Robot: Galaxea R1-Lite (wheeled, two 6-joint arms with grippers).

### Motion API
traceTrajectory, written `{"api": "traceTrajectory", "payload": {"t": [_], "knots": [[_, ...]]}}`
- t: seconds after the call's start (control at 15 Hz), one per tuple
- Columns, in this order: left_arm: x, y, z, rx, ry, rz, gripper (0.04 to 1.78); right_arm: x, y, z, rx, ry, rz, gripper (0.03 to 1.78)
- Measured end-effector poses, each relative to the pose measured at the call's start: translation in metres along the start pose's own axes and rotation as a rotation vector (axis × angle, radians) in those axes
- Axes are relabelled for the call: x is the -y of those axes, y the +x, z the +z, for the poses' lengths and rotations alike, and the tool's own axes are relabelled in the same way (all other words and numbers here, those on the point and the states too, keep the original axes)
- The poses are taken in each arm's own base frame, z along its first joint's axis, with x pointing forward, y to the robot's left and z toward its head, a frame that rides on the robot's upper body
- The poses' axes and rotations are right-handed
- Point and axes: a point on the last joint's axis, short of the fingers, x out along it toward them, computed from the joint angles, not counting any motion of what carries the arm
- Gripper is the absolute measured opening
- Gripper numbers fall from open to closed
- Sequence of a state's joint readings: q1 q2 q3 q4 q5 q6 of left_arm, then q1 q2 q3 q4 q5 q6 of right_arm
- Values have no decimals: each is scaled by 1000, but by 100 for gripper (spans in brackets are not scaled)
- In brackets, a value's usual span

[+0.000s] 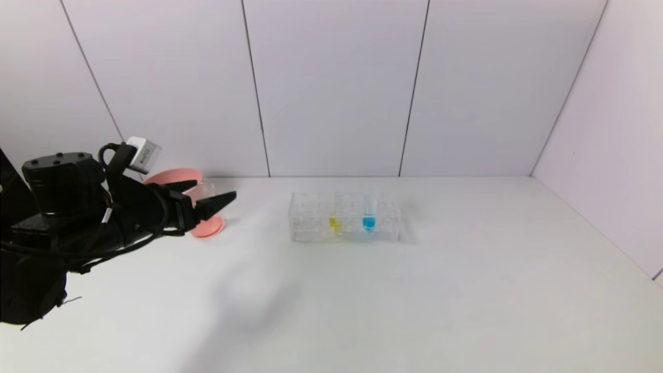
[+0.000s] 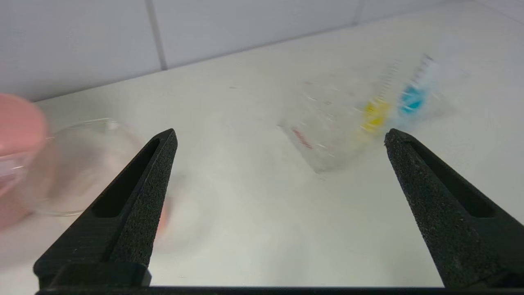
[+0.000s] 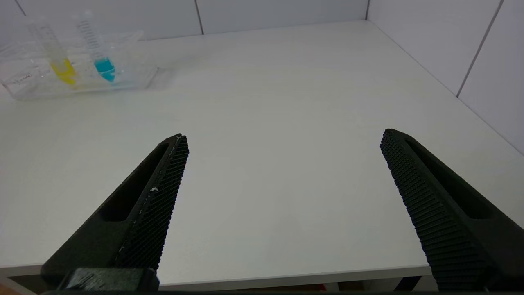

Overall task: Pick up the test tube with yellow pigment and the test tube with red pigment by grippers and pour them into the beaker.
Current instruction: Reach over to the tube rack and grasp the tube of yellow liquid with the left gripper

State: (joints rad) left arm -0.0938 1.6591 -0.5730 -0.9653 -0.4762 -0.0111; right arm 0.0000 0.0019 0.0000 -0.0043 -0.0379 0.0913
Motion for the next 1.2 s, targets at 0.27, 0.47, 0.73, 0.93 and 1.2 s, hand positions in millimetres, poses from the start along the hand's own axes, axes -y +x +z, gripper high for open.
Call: {"api": "traceTrajectory", "payload": {"t": [0.27,0.47,0.73,0.93,1.2], "knots": [[78,-5,-12,-42,55,-153,176,0,0,0,0,0,0,171],[135,0,-22,-68,77,-130,176,0,0,0,0,0,0,171],[190,31,-33,-18,59,79,176,0,0,0,0,0,0,171],[215,73,-42,51,37,291,176,0,0,0,0,0,0,171],[233,123,-54,112,4,468,176,0,0,0,0,0,0,171]]}}
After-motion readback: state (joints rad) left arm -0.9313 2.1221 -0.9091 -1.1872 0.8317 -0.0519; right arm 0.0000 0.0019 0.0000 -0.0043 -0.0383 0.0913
